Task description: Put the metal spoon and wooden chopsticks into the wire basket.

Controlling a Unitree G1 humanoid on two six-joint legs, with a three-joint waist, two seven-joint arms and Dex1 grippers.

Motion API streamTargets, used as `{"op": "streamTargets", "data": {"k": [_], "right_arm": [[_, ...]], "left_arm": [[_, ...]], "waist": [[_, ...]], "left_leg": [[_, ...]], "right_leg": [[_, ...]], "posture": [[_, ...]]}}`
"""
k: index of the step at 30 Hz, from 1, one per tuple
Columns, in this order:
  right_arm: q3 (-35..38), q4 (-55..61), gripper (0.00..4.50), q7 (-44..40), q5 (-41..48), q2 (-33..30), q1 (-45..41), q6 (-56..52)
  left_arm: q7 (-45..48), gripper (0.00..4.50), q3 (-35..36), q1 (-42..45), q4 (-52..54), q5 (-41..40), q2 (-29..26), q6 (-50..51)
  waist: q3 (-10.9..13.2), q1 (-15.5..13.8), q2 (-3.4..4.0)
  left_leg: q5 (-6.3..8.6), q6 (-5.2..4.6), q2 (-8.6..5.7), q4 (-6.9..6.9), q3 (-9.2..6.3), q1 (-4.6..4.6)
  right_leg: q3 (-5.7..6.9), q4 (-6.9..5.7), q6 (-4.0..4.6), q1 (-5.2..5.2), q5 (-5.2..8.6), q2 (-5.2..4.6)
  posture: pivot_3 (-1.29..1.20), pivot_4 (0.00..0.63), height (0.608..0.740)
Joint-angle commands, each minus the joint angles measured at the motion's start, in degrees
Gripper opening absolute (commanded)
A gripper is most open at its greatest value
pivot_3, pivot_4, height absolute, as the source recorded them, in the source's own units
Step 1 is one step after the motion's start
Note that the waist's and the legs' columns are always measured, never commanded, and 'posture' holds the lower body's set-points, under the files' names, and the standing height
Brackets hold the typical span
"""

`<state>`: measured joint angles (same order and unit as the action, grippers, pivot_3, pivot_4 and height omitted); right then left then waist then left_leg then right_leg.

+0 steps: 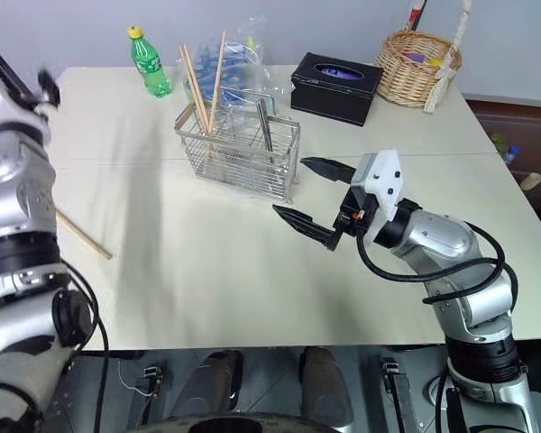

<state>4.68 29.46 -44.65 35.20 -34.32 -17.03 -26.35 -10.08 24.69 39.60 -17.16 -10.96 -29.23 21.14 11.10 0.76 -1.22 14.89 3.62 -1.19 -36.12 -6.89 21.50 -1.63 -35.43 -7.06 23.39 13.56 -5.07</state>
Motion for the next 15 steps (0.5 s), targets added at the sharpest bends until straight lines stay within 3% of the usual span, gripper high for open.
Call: {"op": "streamTargets", "data": {"k": [1,8,15], "right_arm": [[0.46,0.69,4.5,-1.56,1.38,-0.7,-0.91,0.48],[0.96,1.22,4.5,-3.24,2.98,-1.88,-0.9,-1.48],[1.31,3.04,4.5,-2.34,4.21,-2.78,0.5,-3.02]], "left_arm": [[-6.99,4.45,2.08,-6.11,10.02,3.05,1.53,10.18],[-15.04,4.45,2.93,-13.14,21.88,6.18,7.79,25.66],[-19.76,4.45,4.33,-11.38,25.07,7.91,15.25,33.53]], "waist": [[0.0,0.01,0.0],[-0.01,-0.11,-0.02],[-0.02,-0.11,-0.04]], "left_leg": [[0.0,0.0,0.0,0.0,0.0,0.0],[0.0,0.0,0.0,-0.02,-0.03,-0.01],[0.0,0.0,0.0,-0.03,-0.03,-0.01]], "right_leg": [[0.0,-0.02,0.0,0.01,0.0,0.0],[0.0,-0.06,0.01,0.01,0.0,0.01],[0.0,-0.05,0.02,0.0,0.0,0.01]], "posture": [[0.0,0.15,0.74],[0.0,0.15,0.74],[0.0,0.15,0.74]]}}
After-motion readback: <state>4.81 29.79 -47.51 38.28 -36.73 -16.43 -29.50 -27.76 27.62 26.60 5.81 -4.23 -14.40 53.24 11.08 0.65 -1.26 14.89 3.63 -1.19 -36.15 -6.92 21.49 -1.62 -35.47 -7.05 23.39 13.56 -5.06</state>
